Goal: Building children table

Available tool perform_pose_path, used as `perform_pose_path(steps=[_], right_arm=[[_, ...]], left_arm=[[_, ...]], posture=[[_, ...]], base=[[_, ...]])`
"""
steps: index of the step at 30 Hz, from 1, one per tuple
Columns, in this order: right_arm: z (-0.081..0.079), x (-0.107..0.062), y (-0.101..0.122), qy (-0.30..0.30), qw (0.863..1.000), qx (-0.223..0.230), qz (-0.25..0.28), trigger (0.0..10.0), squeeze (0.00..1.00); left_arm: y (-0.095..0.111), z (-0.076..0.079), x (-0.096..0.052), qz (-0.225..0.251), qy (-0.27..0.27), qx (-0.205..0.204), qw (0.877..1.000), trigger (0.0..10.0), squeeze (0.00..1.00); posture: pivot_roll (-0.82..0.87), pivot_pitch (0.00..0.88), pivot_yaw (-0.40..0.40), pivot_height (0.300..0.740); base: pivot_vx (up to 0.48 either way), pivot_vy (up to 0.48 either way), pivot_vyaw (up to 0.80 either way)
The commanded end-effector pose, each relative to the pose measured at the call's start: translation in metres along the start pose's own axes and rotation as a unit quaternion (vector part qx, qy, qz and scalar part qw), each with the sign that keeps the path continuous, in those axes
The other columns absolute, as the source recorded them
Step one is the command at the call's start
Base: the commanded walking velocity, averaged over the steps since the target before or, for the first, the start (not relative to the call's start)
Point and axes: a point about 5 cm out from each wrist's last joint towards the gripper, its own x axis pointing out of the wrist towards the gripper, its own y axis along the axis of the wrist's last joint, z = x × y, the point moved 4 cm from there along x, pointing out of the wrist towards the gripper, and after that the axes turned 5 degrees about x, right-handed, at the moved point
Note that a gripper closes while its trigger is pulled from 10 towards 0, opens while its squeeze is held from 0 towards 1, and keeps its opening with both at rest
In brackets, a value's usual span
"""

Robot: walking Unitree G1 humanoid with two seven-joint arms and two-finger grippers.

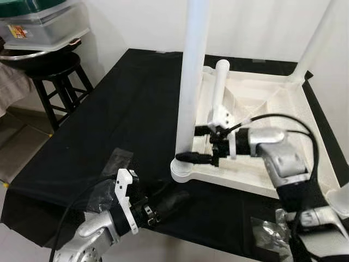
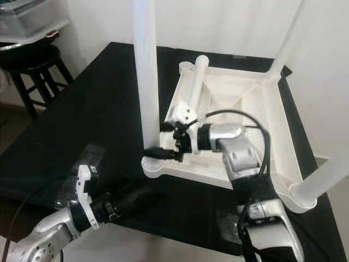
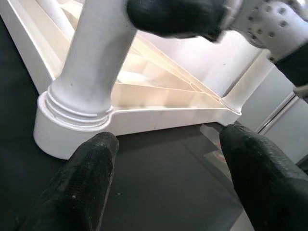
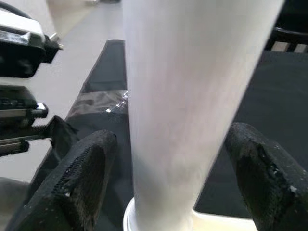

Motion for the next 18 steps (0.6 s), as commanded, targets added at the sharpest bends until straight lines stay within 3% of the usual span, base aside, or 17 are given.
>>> perform_pose_path(steps=[1, 3, 4, 13, 18], right_arm=[[0.0, 0.007, 0.003, 0.027, 1.0, 0.009, 0.01, 3.2, 0.0], [0.003, 0.008, 0.007, 0.038, 0.999, 0.015, 0.017, 3.2, 0.0], [0.002, 0.008, 0.006, 0.054, 0.998, 0.02, 0.015, 0.0, 0.0], [0.005, -0.007, -0.013, 0.062, 0.996, 0.057, 0.002, 0.0, 0.0], [-0.006, -0.019, -0.043, 0.028, 0.997, 0.077, 0.003, 0.0, 0.0]], left_arm=[[-0.002, 0.003, -0.001, -0.003, -0.002, -0.003, 1.0, 10.0, 0.0], [-0.002, 0.003, -0.001, -0.003, -0.002, -0.003, 1.0, 10.0, 0.0], [-0.003, 0.004, -0.001, -0.004, -0.001, -0.003, 1.0, 10.0, 0.0], [-0.003, 0.005, -0.001, -0.003, 0.0, -0.005, 1.0, 10.0, 0.0], [-0.002, 0.005, -0.002, -0.003, -0.002, -0.006, 1.0, 10.0, 0.0]], posture=[[0.05, 0.145, -0.028, 0.74], [0.06, 0.144, -0.029, 0.74], [0.06, 0.146, -0.03, 0.74], [0.05, 0.151, -0.024, 0.74], [0.04, 0.164, -0.016, 0.74]], base=[[0.0, 0.0, 0.0], [0.0, 0.0, 0.0], [0.0, 0.0, 0.0], [0.0, 0.0, 0.0], [0.0, 0.0, 0.0]])
